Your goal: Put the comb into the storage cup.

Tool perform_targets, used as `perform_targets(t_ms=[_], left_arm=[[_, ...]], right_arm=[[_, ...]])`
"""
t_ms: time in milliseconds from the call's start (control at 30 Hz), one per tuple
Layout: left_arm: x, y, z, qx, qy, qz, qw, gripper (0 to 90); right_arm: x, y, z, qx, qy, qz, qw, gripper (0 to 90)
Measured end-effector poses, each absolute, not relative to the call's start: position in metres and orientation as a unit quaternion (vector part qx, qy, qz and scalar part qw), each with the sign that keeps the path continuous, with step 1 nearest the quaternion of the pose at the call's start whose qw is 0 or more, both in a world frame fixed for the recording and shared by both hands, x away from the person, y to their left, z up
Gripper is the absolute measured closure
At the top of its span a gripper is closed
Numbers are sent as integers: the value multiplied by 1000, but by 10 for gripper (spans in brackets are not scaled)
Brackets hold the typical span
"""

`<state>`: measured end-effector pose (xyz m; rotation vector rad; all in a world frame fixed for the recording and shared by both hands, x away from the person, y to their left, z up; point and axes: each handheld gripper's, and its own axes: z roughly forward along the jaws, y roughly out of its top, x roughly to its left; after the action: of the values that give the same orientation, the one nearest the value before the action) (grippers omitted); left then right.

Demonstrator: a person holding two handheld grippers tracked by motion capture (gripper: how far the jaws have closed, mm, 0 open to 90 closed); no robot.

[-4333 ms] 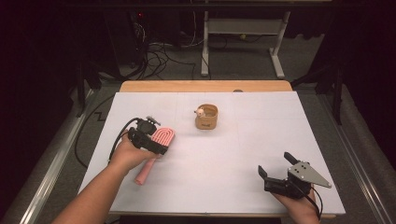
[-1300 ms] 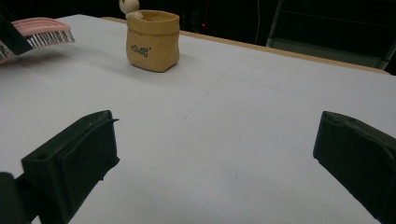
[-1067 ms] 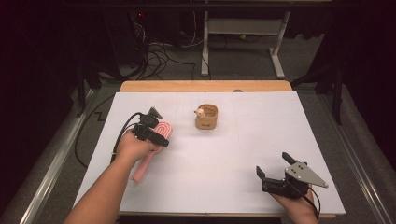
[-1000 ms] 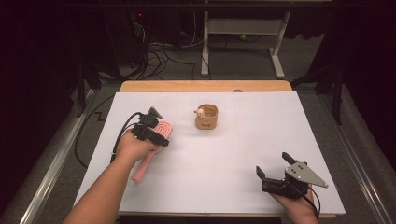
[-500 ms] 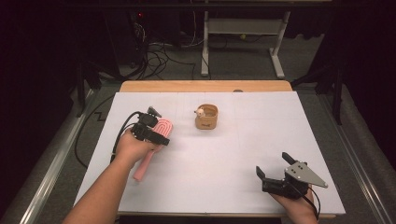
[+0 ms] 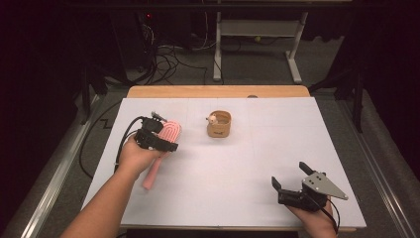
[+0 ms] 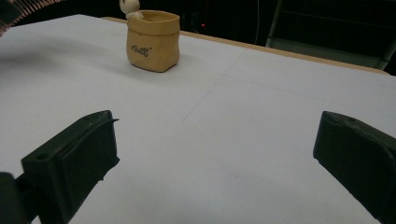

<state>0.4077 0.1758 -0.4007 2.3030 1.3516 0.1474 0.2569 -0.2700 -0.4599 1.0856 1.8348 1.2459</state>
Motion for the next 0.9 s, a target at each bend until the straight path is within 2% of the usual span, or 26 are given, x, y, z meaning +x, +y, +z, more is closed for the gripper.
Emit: perform_targets(t_ms=[567,900], left_arm=[[390,183,-383,820,463,91,324,193],[377,186,-373,801,437,141,383,193]], right_arm=[[256,-270,-460,417,700,476,330,4],[255,-270,-459,417,699,476,333,4]])
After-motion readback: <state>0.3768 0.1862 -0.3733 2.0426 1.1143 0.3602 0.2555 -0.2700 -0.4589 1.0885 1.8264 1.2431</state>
